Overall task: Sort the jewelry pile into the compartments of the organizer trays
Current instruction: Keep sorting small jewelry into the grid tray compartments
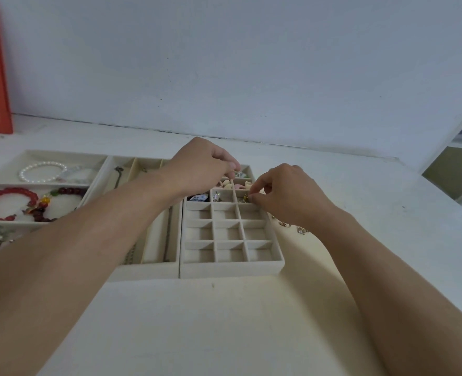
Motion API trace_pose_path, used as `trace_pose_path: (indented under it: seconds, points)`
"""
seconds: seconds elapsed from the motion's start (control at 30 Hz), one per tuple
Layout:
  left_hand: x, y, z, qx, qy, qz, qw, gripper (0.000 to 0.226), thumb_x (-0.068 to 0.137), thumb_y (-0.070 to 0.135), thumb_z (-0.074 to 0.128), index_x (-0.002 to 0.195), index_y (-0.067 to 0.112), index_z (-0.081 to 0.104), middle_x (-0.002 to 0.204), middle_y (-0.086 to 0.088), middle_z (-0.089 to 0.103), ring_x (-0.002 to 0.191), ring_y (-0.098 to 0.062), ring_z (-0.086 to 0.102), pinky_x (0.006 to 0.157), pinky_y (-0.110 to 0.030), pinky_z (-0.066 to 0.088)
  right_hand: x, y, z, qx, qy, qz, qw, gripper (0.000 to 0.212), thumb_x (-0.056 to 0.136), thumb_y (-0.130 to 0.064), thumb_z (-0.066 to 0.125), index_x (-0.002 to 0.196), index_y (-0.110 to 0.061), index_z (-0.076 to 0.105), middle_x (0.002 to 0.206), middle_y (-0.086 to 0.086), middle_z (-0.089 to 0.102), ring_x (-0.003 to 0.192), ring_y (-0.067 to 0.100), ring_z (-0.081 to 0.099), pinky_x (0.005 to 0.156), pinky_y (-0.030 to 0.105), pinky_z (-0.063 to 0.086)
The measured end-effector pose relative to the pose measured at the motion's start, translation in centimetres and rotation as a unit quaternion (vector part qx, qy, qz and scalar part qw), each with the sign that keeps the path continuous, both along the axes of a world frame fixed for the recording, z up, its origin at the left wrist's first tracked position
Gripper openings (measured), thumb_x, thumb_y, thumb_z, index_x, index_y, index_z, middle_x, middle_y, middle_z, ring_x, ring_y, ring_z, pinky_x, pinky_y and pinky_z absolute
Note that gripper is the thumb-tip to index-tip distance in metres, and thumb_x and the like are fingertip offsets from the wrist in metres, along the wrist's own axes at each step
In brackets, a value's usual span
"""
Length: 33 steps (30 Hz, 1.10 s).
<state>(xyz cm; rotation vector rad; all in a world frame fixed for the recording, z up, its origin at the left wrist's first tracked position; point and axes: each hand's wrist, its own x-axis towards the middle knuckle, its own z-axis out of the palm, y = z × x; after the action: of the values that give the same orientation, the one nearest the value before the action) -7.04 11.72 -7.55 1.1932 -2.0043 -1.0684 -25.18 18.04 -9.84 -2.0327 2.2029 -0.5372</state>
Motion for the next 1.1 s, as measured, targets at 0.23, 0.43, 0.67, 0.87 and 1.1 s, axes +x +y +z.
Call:
trace_pose_path:
  seconds: [0.23,0.43,0.67,0.87,1.1]
  points:
    - [0.2,-0.1,0.1,-0.006,0.001,-0.008,1.000,0.016,0.094,0.017,0.063,0.093,0.022,0.078,0.088,0.008,0.076,0.072,-0.007,0.060,0.060,-0.016,0.044,0.5,-0.3,-0.1,0.004,-0.059,-0.019,0.998,0.015,0.085,-0.033,0.073,0.071,-0.033,0.073,0.051,-0.006,0.062,0.044,0.021,0.062,0.052,0.026,0.048]
    - [0.3,-0.2,0.4,-0.005,0.010,-0.012,1.000,0.018,0.095,0.013,0.060,0.092,0.019,0.077,0.090,0.010,0.075,0.041,0.008,0.047,0.043,-0.004,0.036,0.3,-0.1,0.2,0.030,-0.113,-0.006,0.993,0.011,0.089,-0.035,0.074,0.079,-0.032,0.077,0.045,-0.009,0.056,0.038,0.014,0.048,0.041,0.020,0.040]
    - [0.4,-0.4,0.3,-0.003,0.005,-0.011,1.000,0.018,0.096,0.015,0.060,0.090,0.020,0.077,0.089,0.012,0.075,0.056,0.007,0.054,0.051,-0.010,0.039,-0.6,0.1,0.6,0.023,-0.090,-0.001,0.996,0.017,0.095,-0.035,0.067,0.083,-0.029,0.079,0.044,-0.011,0.051,0.038,0.007,0.043,0.039,0.012,0.032]
    - [0.3,-0.3,0.3,-0.001,-0.002,-0.012,1.000,0.018,0.096,0.014,0.060,0.093,0.021,0.077,0.091,0.009,0.076,0.053,0.007,0.053,0.049,-0.008,0.039,-0.5,0.3,0.7,0.017,-0.083,0.016,0.996,0.020,0.097,-0.036,0.063,0.088,-0.026,0.079,0.051,-0.004,0.056,0.040,0.008,0.045,0.042,0.015,0.034]
    - [0.4,0.0,0.3,0.000,-0.008,-0.011,1.000,0.019,0.096,0.014,0.059,0.095,0.020,0.078,0.090,0.008,0.076,0.090,-0.014,0.067,0.068,-0.018,0.047,0.2,0.5,0.6,0.036,-0.033,0.031,0.998,0.023,0.098,-0.039,0.059,0.092,-0.028,0.078,0.066,0.014,0.065,0.050,0.023,0.054,0.062,0.040,0.054]
